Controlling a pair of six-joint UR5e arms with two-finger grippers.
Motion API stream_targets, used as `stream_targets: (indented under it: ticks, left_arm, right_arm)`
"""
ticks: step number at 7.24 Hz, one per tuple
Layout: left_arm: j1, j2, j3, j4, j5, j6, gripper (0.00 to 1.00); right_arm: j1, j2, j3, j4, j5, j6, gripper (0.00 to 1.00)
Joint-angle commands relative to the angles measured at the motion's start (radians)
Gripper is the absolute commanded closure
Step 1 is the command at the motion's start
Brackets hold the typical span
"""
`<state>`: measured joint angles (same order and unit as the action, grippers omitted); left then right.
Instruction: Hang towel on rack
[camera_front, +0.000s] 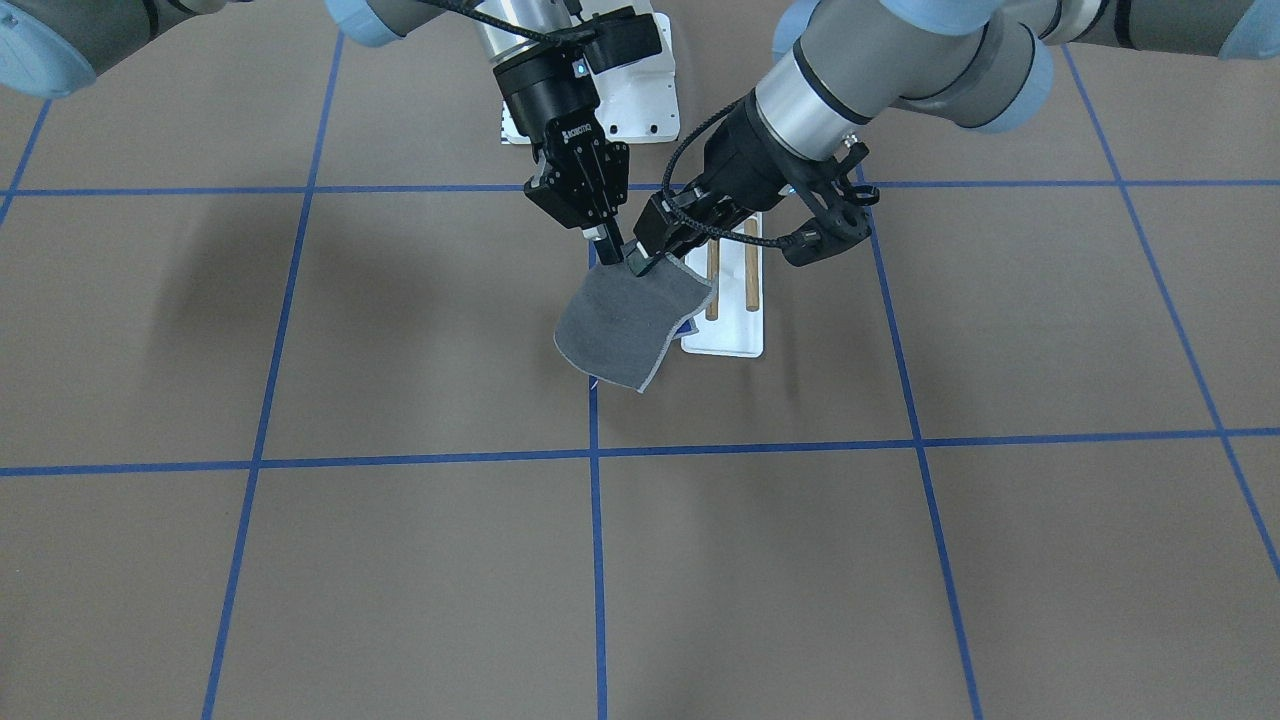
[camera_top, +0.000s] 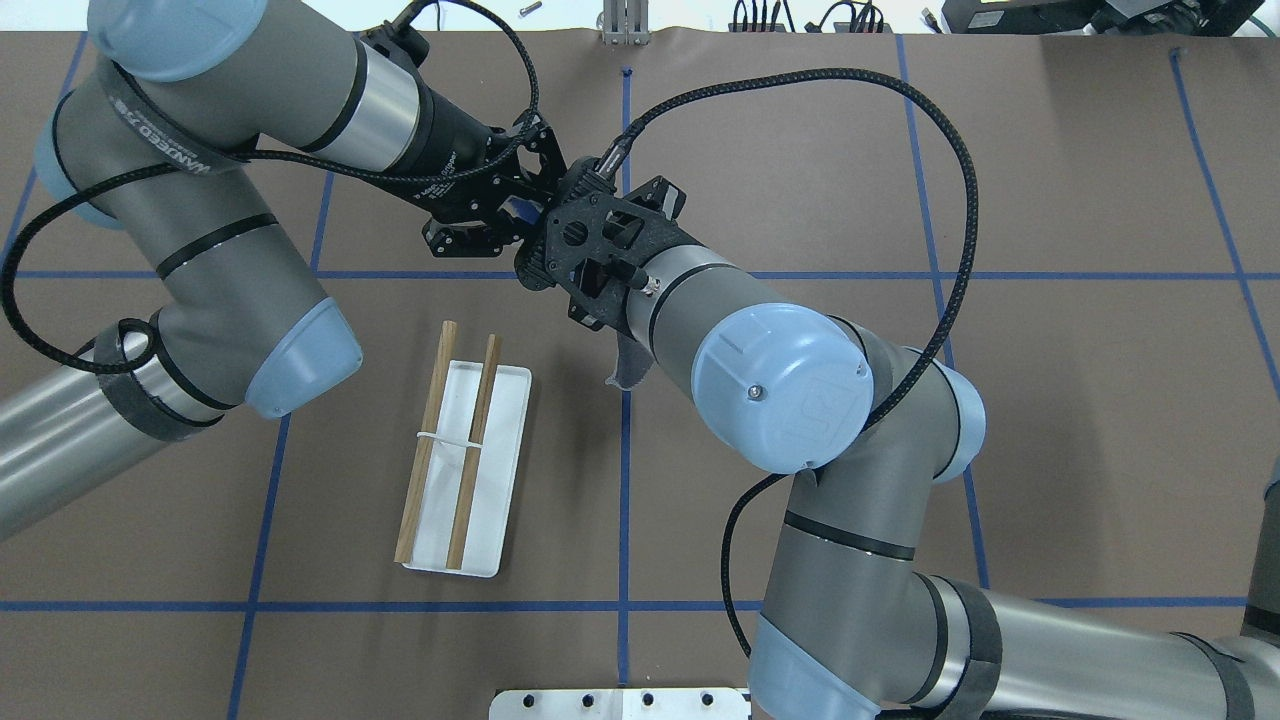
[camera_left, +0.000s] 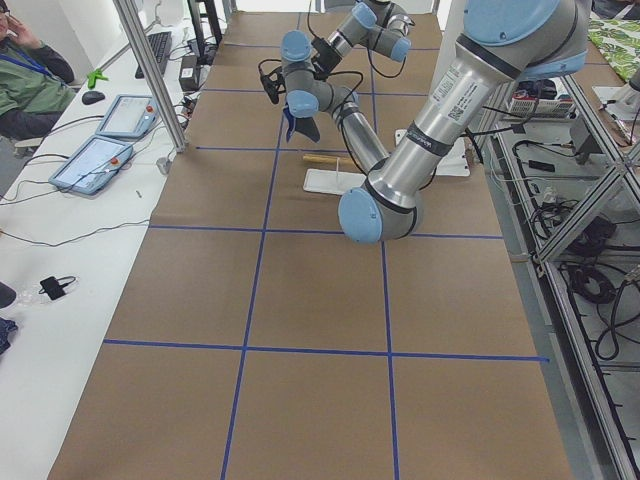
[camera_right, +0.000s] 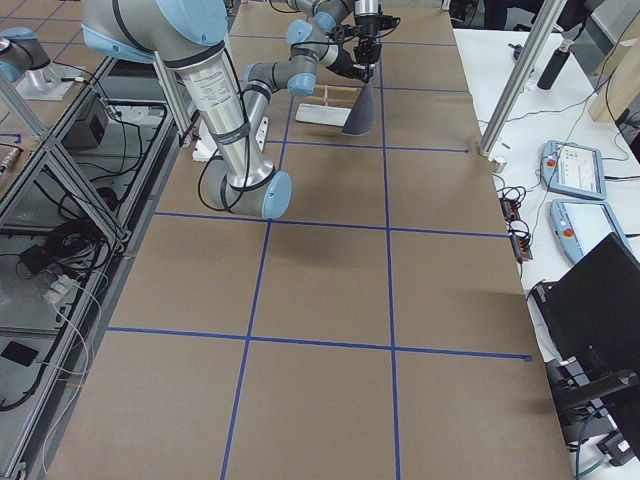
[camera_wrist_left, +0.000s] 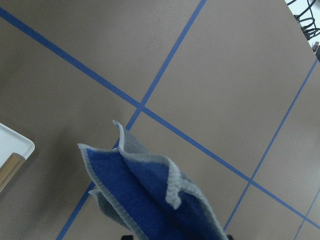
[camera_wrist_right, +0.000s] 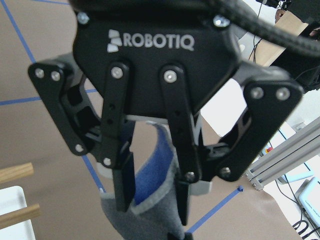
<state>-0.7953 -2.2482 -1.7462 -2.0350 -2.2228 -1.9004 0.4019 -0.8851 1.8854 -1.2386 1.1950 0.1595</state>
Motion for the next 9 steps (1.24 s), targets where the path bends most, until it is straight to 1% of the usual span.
stream_targets:
  ticks: [1,3,4,5,6,8,9]
  left_arm:
    - [0.001,0.002,-0.004,-0.008,0.0,0.003,1.0]
    - [0.001,0.002,-0.004,-0.008,0.0,0.004,1.0]
    - [0.001,0.001,-0.006,-0.008,0.0,0.004,1.0]
    - [0.001,0.001,-0.006,-0.008,0.002,0.006,1.0]
    - [-0.001,0.001,-0.006,-0.008,0.003,0.007,1.0]
    - [-0.007,-0.001,-0.007,-0.008,0.029,0.009,1.0]
    - [-0.013,-0.001,-0.016,-0.007,0.029,0.01,1.0]
  right_arm:
    - [0.0,-0.002,0.001,0.002,0.0,0.0,1.0]
    - [0.0,-0.008,0.006,0.005,0.0,0.002,1.0]
    - [-0.002,-0.015,0.021,0.011,0.0,0.093,0.91]
    - [-0.003,-0.024,0.03,0.008,0.003,0.206,0.46]
    - [-0.011,-0.04,0.061,0.005,0.006,0.21,0.33]
    - [-0.034,-0.106,0.15,-0.004,0.008,0.215,0.09]
    - [-0.037,-0.12,0.17,-0.005,0.009,0.218,0.03]
